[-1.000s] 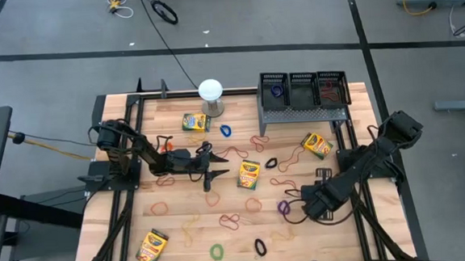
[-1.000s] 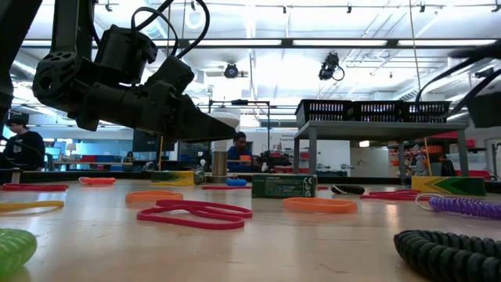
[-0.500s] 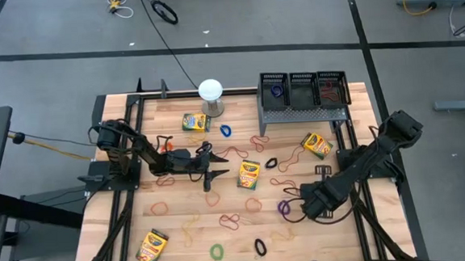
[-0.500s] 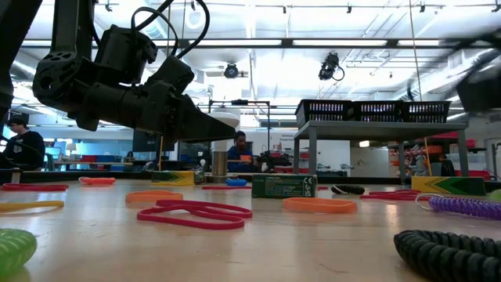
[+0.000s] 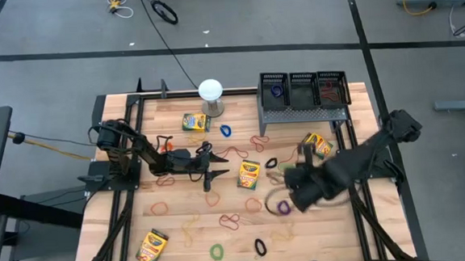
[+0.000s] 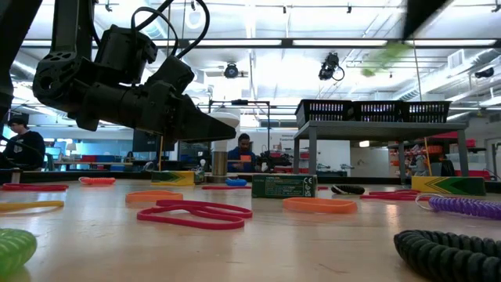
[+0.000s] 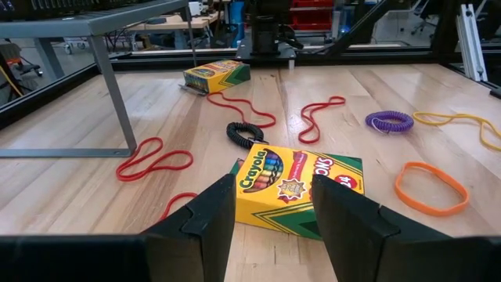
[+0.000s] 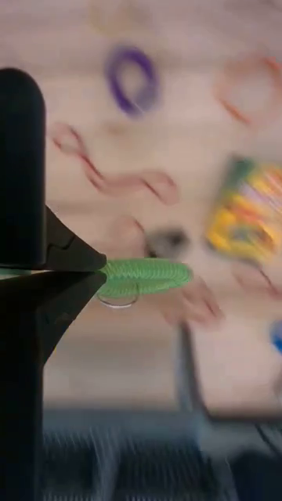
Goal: Pick & Place Office Desk Supplies
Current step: Put the green spring keychain into the left black basket on the shelf
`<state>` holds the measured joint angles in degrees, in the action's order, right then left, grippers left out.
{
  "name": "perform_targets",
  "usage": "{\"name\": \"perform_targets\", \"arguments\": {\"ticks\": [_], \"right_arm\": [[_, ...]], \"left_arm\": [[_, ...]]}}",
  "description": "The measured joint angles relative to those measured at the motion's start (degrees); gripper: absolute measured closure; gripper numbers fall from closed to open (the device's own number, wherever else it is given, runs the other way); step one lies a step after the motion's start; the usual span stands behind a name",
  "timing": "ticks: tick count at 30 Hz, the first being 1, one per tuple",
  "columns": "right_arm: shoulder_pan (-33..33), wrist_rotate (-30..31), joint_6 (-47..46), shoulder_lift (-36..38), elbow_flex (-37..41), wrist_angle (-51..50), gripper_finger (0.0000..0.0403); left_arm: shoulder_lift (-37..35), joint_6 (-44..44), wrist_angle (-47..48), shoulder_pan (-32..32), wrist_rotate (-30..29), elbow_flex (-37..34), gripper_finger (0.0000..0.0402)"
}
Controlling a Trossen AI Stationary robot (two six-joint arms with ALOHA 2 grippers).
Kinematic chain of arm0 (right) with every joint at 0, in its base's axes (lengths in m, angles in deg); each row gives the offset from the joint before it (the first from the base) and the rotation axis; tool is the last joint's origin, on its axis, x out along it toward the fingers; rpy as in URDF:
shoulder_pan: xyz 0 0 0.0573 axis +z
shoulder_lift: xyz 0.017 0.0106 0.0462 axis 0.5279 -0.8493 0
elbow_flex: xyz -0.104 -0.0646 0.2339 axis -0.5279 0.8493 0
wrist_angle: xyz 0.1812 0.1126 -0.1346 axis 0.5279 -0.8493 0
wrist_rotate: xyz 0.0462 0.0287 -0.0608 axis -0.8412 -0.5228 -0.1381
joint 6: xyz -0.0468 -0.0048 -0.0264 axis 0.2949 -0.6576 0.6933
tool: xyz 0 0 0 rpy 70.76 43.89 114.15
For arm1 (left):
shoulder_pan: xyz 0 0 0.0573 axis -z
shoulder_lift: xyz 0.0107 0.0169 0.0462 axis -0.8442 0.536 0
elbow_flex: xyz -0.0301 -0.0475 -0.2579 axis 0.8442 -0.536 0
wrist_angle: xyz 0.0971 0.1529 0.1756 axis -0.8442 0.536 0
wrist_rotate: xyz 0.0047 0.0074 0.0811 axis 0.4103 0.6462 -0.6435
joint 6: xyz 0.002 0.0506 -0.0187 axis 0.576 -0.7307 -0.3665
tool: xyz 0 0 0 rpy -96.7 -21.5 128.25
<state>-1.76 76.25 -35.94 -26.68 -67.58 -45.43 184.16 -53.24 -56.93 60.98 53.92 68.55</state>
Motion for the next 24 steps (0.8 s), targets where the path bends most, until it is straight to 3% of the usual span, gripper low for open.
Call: {"name": "perform_targets", "arguments": {"ticks": [6, 12, 18, 24], "right_arm": [[-13.6, 7.8, 11.5, 0.0, -8.0, -0.2, 0.04], [-32.0, 9.1, 25.2, 0.0, -11.0, 6.5, 0.0401], [-48.7, -1.2, 37.0, -2.3, -9.6, 18.7, 0.0401], [-56.7, -4.2, 37.9, -4.6, -9.5, 19.2, 0.0401]], "left_arm": [[0.0, 0.0, 0.0, 0.0, 0.0, 0.0, 0.0225], [0.0, 0.0, 0.0, 0.0, 0.0, 0.0, 0.0225], [0.0, 0.0, 0.0, 0.0, 0.0, 0.0, 0.0225], [0.0, 0.0, 0.0, 0.0, 0.0, 0.0, 0.0225]]}}
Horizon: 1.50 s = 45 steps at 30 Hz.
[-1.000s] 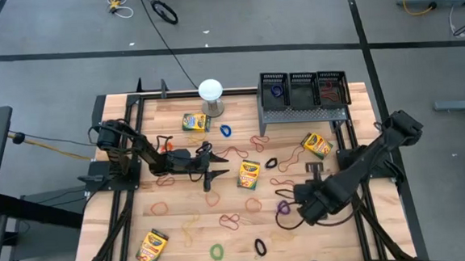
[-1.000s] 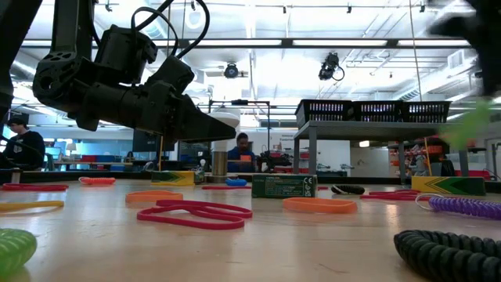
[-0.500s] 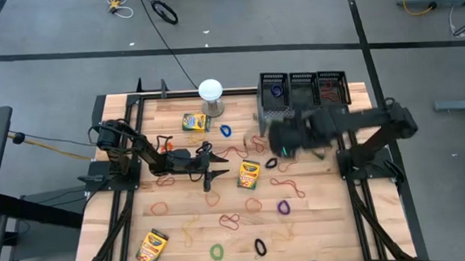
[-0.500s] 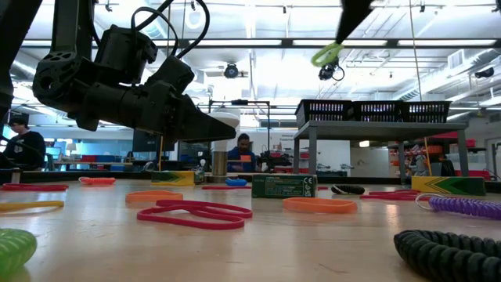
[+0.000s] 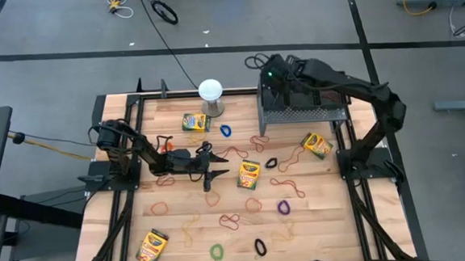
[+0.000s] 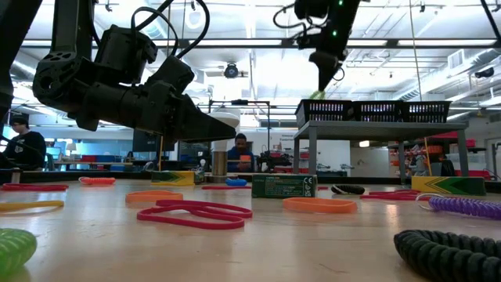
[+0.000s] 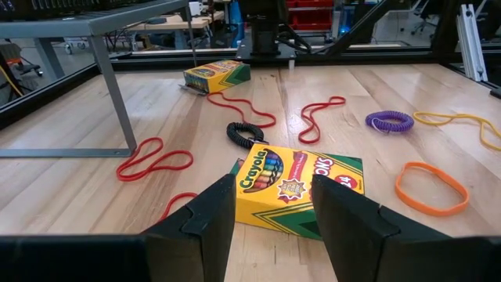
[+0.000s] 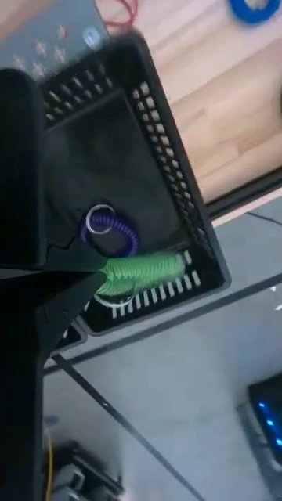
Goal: Pick & Place Office Desk Supplies
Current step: Put the green spring keychain into the left black basket on the shelf, then put the yellow crayon box into the middle black basket on the shelf
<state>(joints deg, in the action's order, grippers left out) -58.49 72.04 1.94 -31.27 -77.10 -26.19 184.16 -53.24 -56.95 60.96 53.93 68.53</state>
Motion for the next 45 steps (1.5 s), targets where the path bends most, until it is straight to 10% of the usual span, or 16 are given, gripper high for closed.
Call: {"name": "perform_targets", "arguments": {"ticks": [12, 26, 35, 45], "right_arm": [[-2.2, -3.4, -0.8, -5.0, 0.2, 1.0, 0.0396], [4.8, 6.3, -5.3, -2.7, 0.2, -3.5, 0.0253], [17.9, 3.3, -14.5, 7.4, 5.1, -8.3, 0.0385], [36.9, -2.2, -20.4, 21.2, 36.0, 27.1, 0.0398]], "left_arm": [[0.0, 0.0, 0.0, 0.0, 0.0, 0.0, 0.0225], [0.0, 0.0, 0.0, 0.0, 0.0, 0.0, 0.0225], [0.0, 0.0, 0.0, 0.0, 0.0, 0.0, 0.0225], [-0.1, 0.0, 0.0, 0.0, 0.0, 0.0, 0.0225]]}}
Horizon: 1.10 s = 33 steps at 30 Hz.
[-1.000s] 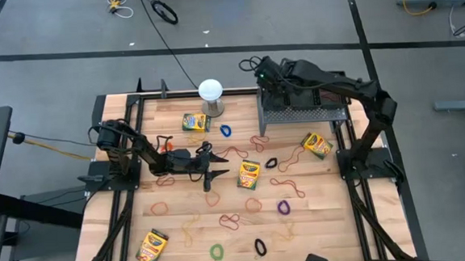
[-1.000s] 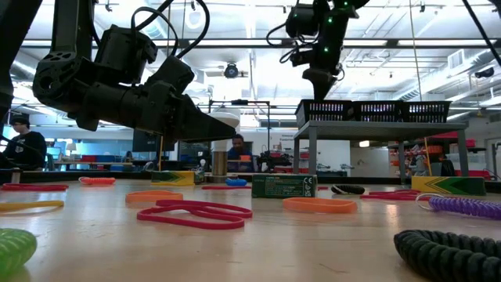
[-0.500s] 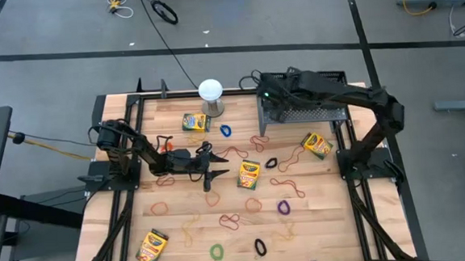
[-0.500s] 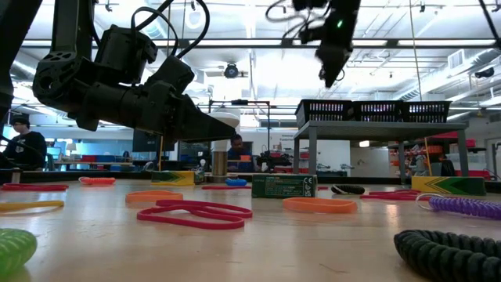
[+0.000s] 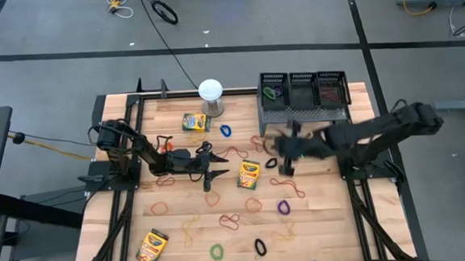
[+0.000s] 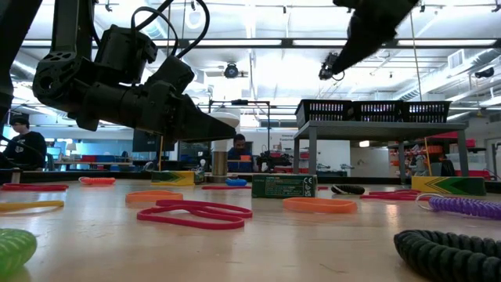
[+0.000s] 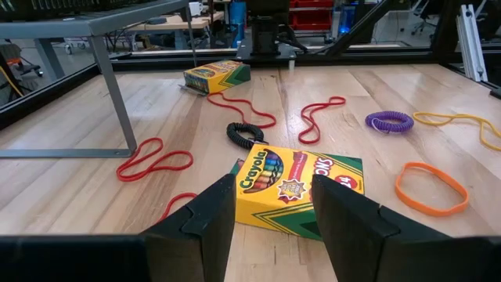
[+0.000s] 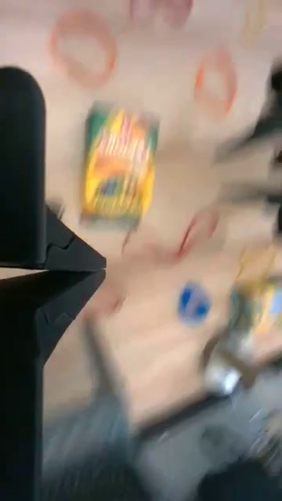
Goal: Pick & Place Office Desk Supplies
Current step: Put the yellow crayon box into the middle black basket on the shelf
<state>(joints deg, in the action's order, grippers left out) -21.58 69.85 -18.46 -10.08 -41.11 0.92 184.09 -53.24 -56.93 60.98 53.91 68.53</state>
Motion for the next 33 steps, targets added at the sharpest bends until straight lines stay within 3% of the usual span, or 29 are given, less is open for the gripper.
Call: {"name": "perform_targets", "arguments": {"ticks": [6, 13, 16, 22, 25, 28, 33], "right_arm": [[7.2, -1.7, 0.0, -0.3, 14.5, 25.6, 0.0387], [9.9, -1.7, 2.8, -0.3, 23.9, 45.2, 0.0391], [9.9, -2.9, 5.0, -0.2, 23.3, 38.1, 0.0391], [6.5, 0.0, 3.8, 0.1, 13.8, 3.7, 0.0391], [3.2, 0.7, 1.7, 0.0, 10.3, -7.0, 0.0391], [1.5, -1.0, 2.6, -0.1, 9.9, -5.3, 0.0391], [-1.0, -7.9, 2.2, -5.0, 11.0, 12.0, 0.039]], "left_arm": [[0.0, 0.0, 0.0, 0.0, 0.0, 0.0, 0.0225], [0.0, 0.0, 0.0, 0.0, 0.0, 0.0, 0.0225], [0.0, 0.0, -0.1, 0.0, 0.0, 0.0, 0.0225], [0.0, 1.0, -0.6, 0.0, 0.0, 0.0, 0.0225], [0.0, 0.6, -1.7, 0.0, 0.0, 0.1, 0.0225], [0.0, 0.8, -1.6, 0.0, 0.0, 0.1, 0.0225], [0.0, 3.7, -1.6, 0.0, 0.0, 0.1, 0.0225]]}}
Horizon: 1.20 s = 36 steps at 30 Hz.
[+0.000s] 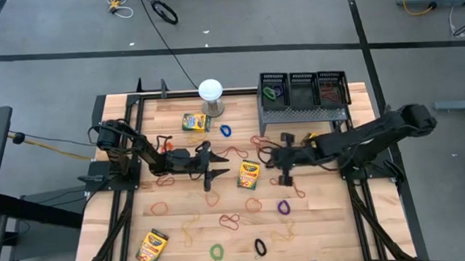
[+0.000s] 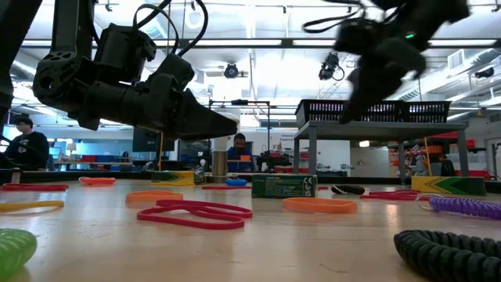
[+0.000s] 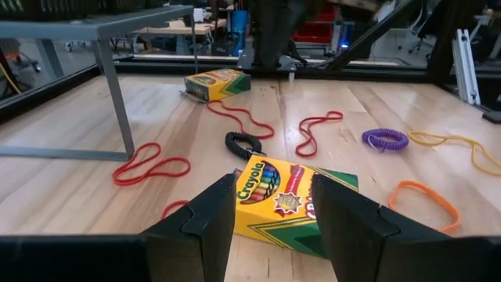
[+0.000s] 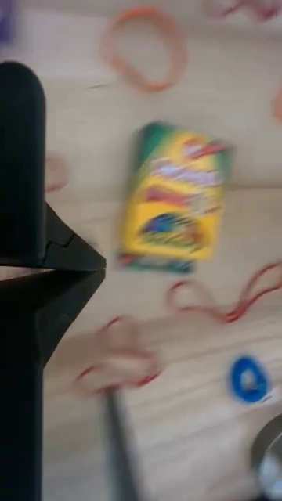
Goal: Pick & Place Office Desk Supplies
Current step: Put the yellow crayon box into the middle black basket on the shelf
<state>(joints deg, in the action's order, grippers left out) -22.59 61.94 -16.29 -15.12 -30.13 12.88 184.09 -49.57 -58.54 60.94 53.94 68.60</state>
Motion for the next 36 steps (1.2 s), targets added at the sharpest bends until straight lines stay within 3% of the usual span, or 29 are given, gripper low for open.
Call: {"name": "perform_targets", "arguments": {"ticks": [6, 14, 20, 27, 36], "right_arm": [[-2.5, -6.3, -5.0, -8.2, -0.1, 12.9, 0.0344], [-5.0, -5.7, -8.0, -14.9, -0.2, 16.9, 0.0248], [-7.7, -8.5, -10.5, -18.6, -0.2, 19.4, 0.0232], [-10.3, -15.7, -12.2, -20.0, -0.2, 20.5, 0.0253], [-10.1, -18.6, -9.0, -20.0, -0.2, 20.5, 0.0385]], "left_arm": [[0.0, 6.8, -0.1, 0.6, 0.7, 0.4, 0.0225], [0.0, 9.1, 0.2, 0.8, 1.1, 0.4, 0.0228], [0.0, 7.3, 2.1, 1.8, 6.4, 1.1, 0.0263], [0.0, 2.8, 2.6, 5.4, 6.6, 1.8, 0.0294], [0.0, 8.0, 3.6, 6.4, 3.9, 1.8, 0.0296]]}}
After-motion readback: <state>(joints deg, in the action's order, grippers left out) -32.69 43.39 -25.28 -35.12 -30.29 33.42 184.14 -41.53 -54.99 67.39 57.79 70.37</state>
